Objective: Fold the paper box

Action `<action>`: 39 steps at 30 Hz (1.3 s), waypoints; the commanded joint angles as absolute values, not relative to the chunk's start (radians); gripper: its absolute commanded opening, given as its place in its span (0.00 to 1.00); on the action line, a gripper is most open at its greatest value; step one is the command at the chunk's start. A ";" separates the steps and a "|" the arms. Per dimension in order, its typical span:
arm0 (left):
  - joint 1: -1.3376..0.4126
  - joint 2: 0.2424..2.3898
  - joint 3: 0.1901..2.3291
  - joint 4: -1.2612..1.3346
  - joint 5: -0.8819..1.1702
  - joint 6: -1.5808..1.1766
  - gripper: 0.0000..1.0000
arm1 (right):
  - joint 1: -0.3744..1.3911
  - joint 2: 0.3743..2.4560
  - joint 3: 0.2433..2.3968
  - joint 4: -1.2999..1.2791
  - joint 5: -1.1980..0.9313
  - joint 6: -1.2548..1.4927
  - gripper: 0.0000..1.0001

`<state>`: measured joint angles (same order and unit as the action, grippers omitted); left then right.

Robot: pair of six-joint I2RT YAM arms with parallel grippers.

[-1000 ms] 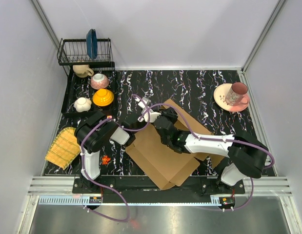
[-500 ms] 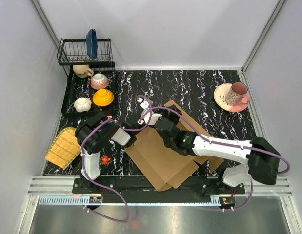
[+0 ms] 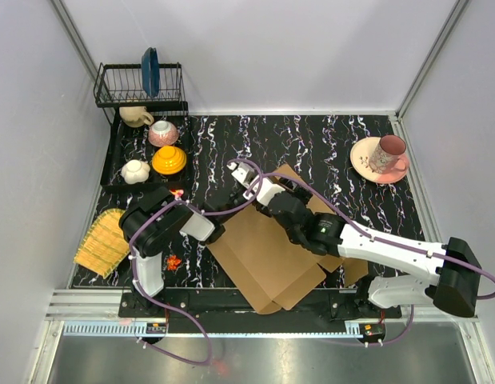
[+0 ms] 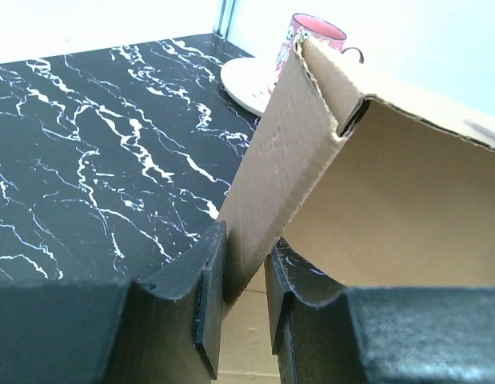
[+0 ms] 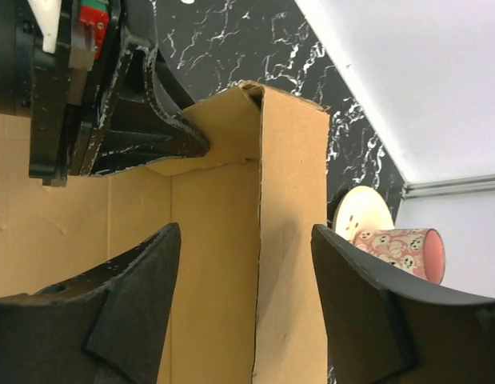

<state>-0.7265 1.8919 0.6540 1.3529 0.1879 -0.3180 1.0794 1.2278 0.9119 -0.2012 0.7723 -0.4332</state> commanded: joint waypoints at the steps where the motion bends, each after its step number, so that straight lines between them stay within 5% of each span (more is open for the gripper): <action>1: -0.672 1.902 0.601 1.667 0.098 -0.414 0.26 | 1.035 1.092 1.025 -0.045 0.801 -0.155 0.78; 18: -0.672 1.901 0.577 1.667 0.094 -0.436 0.25 | 1.042 1.359 1.160 -0.167 1.028 -0.426 0.81; 26: -0.672 1.907 0.575 1.667 0.094 -0.442 0.25 | 1.049 1.430 1.226 -0.011 1.154 -0.695 0.82; 34: -0.672 1.905 0.568 1.667 0.091 -0.434 0.25 | 0.982 1.299 1.241 -0.153 1.010 -0.252 0.82; 39: -0.676 1.895 0.558 1.667 0.054 -0.423 0.25 | 0.755 1.226 1.181 -0.247 0.677 0.119 0.61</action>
